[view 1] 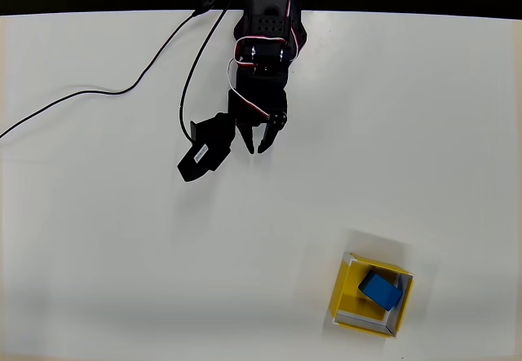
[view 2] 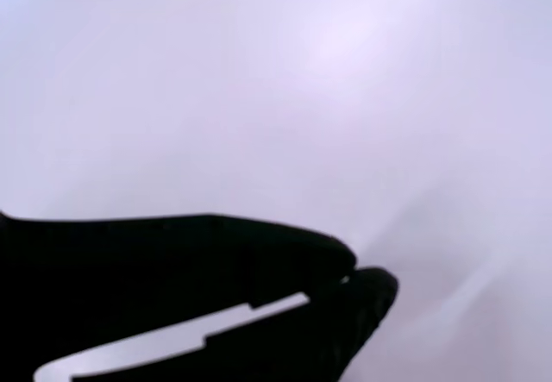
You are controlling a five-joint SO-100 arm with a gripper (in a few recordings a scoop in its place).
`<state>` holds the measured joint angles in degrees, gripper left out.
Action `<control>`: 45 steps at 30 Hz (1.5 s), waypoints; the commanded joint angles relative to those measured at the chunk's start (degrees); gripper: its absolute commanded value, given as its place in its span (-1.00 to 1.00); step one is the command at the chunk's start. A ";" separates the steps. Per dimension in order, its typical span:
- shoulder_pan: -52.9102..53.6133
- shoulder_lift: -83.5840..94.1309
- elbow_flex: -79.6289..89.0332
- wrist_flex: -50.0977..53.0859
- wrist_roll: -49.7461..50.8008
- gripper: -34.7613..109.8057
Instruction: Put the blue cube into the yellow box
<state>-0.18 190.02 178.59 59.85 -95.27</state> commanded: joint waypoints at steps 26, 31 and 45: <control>0.53 1.49 1.58 18.02 2.55 -0.52; 0.53 1.49 1.58 18.02 2.55 -0.52; 0.53 1.49 1.58 18.02 2.55 -0.52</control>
